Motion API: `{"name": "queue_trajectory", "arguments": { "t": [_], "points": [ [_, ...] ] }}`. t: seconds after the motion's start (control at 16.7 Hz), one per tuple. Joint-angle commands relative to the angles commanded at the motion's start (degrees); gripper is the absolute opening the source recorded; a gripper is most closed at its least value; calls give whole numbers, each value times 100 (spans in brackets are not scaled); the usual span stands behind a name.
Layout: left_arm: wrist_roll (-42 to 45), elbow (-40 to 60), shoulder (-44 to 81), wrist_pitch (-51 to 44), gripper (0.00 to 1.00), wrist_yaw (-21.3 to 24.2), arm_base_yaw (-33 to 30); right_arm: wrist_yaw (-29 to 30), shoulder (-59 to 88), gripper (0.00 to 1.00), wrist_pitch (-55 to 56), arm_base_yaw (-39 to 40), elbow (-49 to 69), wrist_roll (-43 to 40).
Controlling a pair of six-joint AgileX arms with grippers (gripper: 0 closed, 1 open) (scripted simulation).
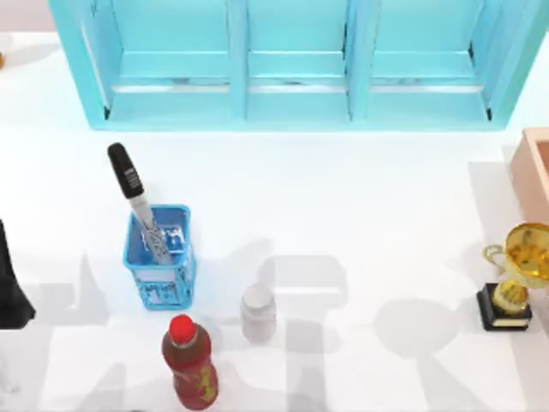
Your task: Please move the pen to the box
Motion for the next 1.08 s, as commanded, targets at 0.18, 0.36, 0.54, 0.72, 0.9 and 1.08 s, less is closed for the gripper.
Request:
{"name": "queue_trajectory", "arguments": {
  "t": [0.18,0.36,0.54,0.72,0.9,1.08],
  "points": [
    [0,0,0,0,100,0,0,13,1400,100,175,737,841,188],
    [0,0,0,0,100,0,0,30,3102,100,376,1577,1809,403],
    [0,0,0,0,100,0,0,49,4900,100,582,2438,2810,624],
    [0,0,0,0,100,0,0,69,6599,100,773,3236,3742,828],
    [0,0,0,0,100,0,0,85,7999,100,922,3900,4498,994],
    [0,0,0,0,100,0,0,91,8915,100,1013,4368,4991,1102]
  ]
}}
